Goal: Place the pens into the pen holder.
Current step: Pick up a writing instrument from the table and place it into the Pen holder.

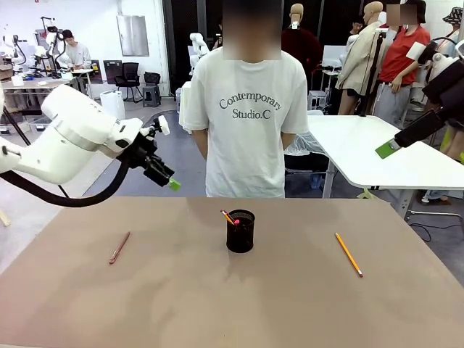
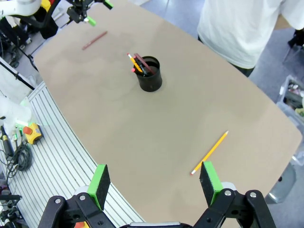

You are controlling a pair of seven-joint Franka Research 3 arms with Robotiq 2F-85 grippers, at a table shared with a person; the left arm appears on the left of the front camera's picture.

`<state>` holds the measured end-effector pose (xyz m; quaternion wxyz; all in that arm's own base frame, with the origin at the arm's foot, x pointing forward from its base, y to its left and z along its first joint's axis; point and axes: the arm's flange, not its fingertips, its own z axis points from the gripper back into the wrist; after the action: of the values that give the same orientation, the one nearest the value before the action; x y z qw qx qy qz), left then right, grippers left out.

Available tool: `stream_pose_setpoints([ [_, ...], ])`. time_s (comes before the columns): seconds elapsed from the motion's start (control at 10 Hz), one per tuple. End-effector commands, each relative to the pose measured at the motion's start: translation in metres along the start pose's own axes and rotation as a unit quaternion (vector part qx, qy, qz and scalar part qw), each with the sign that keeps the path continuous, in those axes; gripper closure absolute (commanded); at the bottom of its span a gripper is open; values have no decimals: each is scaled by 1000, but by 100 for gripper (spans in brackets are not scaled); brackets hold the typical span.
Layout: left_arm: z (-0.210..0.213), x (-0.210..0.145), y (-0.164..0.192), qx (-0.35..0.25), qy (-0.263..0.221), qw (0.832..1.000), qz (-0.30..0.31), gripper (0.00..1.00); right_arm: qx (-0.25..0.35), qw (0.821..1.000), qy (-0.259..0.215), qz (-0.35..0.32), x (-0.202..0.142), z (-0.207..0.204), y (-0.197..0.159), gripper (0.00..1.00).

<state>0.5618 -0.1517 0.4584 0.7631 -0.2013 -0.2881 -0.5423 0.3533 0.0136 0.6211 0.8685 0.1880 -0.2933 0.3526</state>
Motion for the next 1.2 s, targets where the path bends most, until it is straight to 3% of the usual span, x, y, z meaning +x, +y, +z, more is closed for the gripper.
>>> stream_pose_setpoints([
  [0.0, 8, 5, -3, -13, 55, 998, 35, 0, 5, 1000, -3, -3, 1, 0, 1, 0],
  [0.2, 3, -6, 1, 0, 35, 999, 20, 0, 5, 1000, -3, -3, 1, 0, 1, 0],
  [0.9, 2, -4, -1, -3, 45, 999, 27, 0, 5, 1000, -3, -3, 1, 0, 1, 0],
  [1.0, 6, -1, -4, 61, 171, 983, 20, 0, 5, 1000, -3, -3, 1, 0, 1, 0],
  [1.1, 9, 1, 5, 95, 231, 967, 42, 0, 5, 1000, -3, -3, 1, 0, 1, 0],
])
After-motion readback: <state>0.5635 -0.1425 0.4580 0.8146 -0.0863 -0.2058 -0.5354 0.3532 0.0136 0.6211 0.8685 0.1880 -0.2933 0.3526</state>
